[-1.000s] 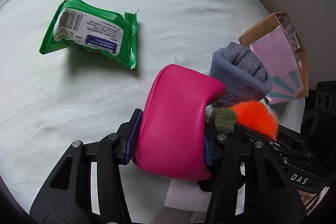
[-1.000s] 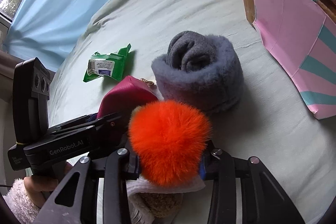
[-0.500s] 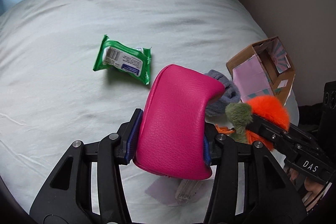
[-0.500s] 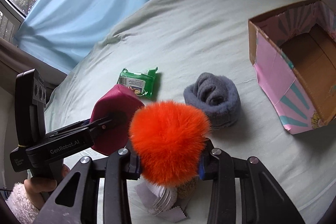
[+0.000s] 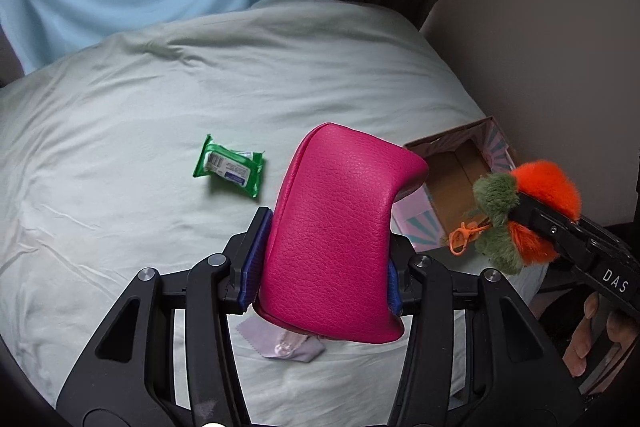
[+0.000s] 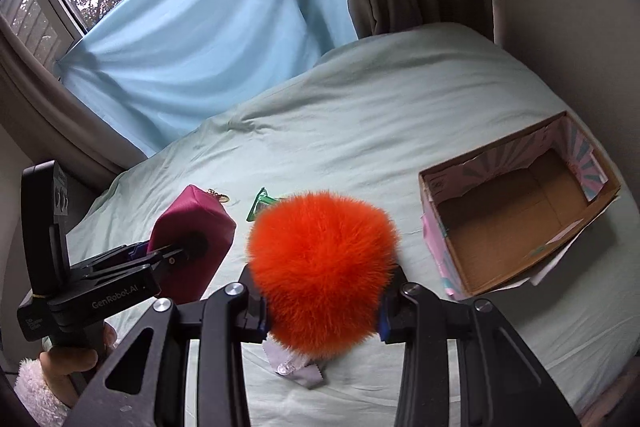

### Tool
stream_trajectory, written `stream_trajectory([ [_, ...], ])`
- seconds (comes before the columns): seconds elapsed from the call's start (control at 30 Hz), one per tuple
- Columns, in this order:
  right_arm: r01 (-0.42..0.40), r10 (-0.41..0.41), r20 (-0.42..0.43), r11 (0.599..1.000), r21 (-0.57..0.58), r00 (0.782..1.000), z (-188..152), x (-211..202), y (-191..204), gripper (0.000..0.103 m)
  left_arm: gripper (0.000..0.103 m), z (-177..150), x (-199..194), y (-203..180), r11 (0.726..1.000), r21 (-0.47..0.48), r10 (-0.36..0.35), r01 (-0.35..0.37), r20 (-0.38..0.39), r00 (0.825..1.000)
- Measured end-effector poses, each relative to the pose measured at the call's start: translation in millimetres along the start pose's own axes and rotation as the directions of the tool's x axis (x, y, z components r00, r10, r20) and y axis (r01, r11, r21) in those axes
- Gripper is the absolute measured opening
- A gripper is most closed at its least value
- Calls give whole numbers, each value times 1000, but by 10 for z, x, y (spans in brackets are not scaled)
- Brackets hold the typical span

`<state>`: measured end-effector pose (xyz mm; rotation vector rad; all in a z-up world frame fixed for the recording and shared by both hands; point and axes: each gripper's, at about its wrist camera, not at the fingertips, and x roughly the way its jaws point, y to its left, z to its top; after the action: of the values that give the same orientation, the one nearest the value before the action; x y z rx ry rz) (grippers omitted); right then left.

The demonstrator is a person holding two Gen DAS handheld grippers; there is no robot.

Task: Organize soft objects
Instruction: 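Carry the pink pouch and orange pom-pom over the cardboard box with both tools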

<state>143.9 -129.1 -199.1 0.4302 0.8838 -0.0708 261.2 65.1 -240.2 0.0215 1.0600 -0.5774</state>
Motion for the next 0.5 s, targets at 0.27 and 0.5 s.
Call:
stream_trajectory([
  [0.27, 25, -26, -14, 996, -80, 1000, 399, -397, -737, 35, 44, 103, -53, -936, 998, -56, 7, -5, 40, 999],
  [0.5, 28, -39, -69, 989, -146, 997, 723, -385, -1602, 35, 44, 189, 369, -1700, 991, -129, 41, -39, 12, 999],
])
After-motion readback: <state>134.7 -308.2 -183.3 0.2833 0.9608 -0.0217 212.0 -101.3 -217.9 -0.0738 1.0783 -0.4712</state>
